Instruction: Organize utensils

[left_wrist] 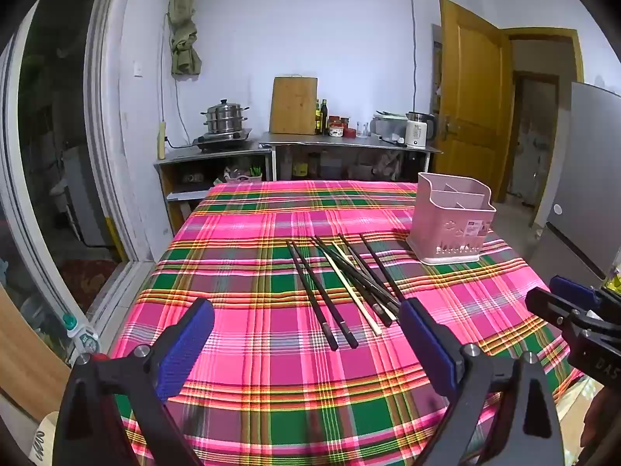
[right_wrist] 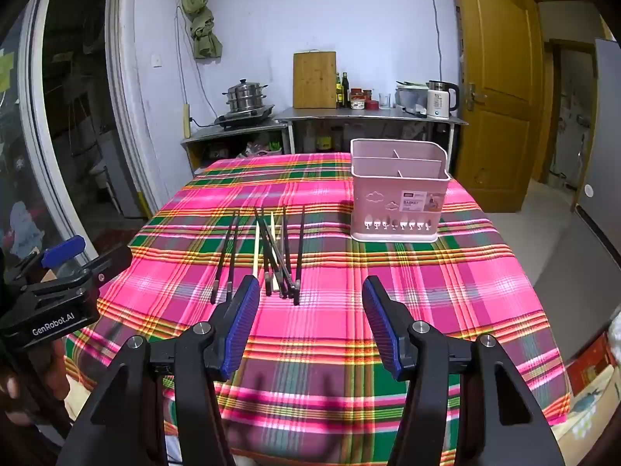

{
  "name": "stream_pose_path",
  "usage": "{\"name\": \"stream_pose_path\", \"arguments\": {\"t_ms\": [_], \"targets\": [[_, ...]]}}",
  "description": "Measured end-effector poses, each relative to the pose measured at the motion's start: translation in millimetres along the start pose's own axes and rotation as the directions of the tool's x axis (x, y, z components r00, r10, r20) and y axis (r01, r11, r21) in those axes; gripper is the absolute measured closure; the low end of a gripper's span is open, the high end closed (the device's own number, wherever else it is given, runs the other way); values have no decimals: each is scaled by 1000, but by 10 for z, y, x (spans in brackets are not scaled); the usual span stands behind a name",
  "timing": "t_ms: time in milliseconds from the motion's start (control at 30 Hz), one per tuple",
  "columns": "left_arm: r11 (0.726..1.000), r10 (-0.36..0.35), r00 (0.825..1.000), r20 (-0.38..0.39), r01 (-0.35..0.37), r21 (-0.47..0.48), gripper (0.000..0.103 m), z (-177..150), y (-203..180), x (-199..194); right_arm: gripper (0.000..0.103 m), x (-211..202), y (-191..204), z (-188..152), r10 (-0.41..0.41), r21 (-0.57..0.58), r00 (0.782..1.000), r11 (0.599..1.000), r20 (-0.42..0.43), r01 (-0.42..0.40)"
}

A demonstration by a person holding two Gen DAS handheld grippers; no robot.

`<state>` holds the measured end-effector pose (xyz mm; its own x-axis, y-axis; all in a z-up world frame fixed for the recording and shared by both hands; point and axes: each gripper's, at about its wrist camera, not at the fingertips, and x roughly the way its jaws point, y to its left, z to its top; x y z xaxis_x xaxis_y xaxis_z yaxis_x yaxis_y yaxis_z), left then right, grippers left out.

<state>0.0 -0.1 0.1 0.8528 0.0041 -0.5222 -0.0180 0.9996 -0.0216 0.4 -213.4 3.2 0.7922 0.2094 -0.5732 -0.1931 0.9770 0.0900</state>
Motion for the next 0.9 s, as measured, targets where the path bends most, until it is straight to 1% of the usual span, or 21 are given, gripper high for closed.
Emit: {"name": "stream_pose_path", "arguments": {"t_ms": [900], "targets": [[1000,0,1000,3,0,-1,6,-1,1,-4,47,7,18,-9,-4,-3,1000,1000,-4,4]]}}
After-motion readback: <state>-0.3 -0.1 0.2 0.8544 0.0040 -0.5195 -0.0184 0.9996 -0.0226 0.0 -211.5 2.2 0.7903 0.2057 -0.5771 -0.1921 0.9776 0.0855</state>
